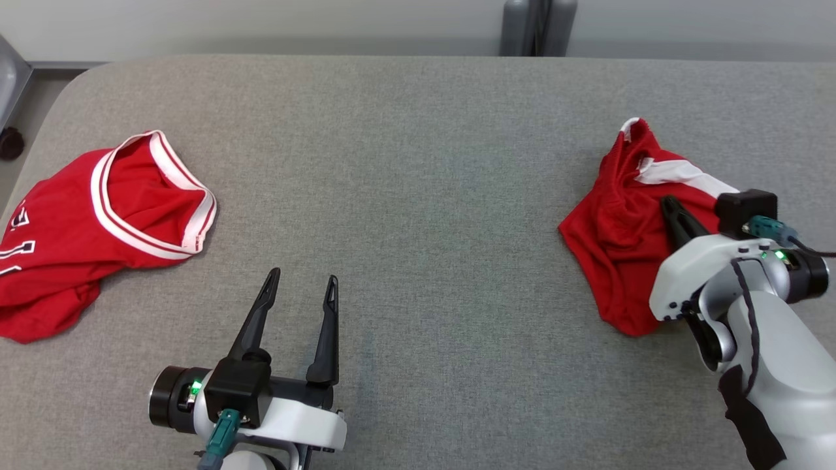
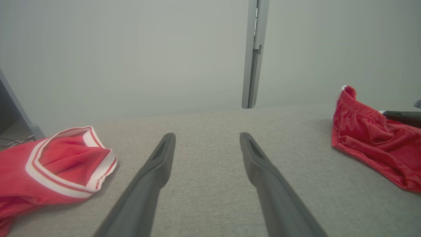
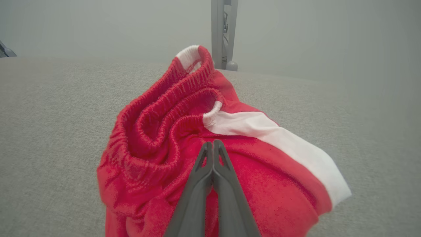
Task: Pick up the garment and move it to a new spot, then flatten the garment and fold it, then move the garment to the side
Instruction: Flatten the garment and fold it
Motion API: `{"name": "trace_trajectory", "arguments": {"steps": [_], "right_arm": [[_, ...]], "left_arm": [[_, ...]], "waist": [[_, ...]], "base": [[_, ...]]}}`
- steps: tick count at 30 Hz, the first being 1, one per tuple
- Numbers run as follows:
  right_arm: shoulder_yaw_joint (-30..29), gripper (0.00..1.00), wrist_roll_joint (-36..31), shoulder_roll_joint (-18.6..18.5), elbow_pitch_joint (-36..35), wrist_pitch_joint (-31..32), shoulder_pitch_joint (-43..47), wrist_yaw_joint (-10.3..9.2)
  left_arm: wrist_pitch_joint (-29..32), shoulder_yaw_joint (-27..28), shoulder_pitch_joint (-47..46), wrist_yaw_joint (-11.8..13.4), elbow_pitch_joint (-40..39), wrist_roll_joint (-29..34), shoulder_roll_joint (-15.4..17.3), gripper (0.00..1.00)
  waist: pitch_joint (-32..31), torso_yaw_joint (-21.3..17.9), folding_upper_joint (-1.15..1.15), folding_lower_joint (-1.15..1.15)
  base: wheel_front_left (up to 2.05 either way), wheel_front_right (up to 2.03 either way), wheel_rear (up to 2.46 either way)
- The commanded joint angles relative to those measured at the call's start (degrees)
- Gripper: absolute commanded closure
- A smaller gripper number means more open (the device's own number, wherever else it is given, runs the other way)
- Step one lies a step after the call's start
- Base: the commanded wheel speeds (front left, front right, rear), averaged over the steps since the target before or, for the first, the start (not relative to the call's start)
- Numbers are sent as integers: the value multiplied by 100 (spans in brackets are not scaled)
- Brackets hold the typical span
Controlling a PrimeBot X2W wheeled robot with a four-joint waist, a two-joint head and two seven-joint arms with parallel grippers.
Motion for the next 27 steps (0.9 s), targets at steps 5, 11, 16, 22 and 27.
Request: {"name": "trace_trajectory", "arguments": {"steps": [5,11,16,22,27], "right_arm": [[613,100,370,45,466,-3,-465,-1],[1063,100,819,115,692,-50,-706,-1],[1421,100,1179,104,884,-145,-912,0],[1552,100,1604,-12,1217,-421,-1235,-1],[1495,100,1717,-175,1507,-562,-1403,0]], "left_arm": [[-20,-16,-150,17,-9,-49,20,0],[-20,-58,-215,31,-14,-61,19,0],[-20,-109,-262,56,-9,-104,19,0],[-20,-178,-330,84,23,-127,19,0],[-20,-189,-303,86,46,-139,19,0]], "waist": [[175,113,0,0],[266,148,0,0],[385,188,0,0],[469,234,0,0],[439,238,0,0]], "base": [[0,0,0],[0,0,0],[0,0,0],[0,0,0],[0,0,0]]}}
